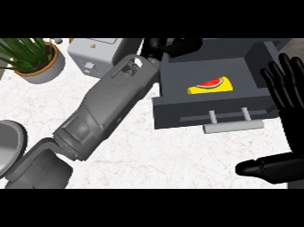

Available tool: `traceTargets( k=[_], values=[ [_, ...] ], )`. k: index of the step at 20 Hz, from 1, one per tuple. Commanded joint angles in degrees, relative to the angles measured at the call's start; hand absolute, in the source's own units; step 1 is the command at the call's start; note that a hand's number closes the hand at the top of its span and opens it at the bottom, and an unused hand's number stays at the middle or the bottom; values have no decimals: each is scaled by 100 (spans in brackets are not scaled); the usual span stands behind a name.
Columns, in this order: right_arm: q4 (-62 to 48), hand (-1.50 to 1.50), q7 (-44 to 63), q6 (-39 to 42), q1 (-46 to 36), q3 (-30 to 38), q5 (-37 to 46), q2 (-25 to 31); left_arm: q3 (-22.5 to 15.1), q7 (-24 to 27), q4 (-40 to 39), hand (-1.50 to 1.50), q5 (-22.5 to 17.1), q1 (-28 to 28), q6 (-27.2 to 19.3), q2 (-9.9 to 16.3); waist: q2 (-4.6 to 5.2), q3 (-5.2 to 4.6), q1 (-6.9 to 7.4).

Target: Pick up the cup, place it into the drawer and close the drawer

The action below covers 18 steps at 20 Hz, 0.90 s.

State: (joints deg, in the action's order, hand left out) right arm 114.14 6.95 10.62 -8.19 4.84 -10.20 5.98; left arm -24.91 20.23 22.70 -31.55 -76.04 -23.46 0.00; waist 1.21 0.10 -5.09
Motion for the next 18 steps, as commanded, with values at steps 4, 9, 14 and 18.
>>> traceTargets(
  k=[4,9,14,18],
  values=[
    [313,-150,322,5,-89,-142,-95,12,-714,-246,-267,-150,-50,-127,-296,0,16,-1,-179],
    [206,-150,30,18,-88,-190,-150,-153,-910,-57,128,-150,-408,242,-559,0,18,0,-198],
    [-44,-150,111,98,-230,101,-594,-87,-744,148,514,-150,-898,98,-363,0,-16,-2,-42],
    [5,-150,159,261,-58,218,-789,53,-515,858,691,-150,-1209,323,-133,0,-39,-6,121]
  ],
)
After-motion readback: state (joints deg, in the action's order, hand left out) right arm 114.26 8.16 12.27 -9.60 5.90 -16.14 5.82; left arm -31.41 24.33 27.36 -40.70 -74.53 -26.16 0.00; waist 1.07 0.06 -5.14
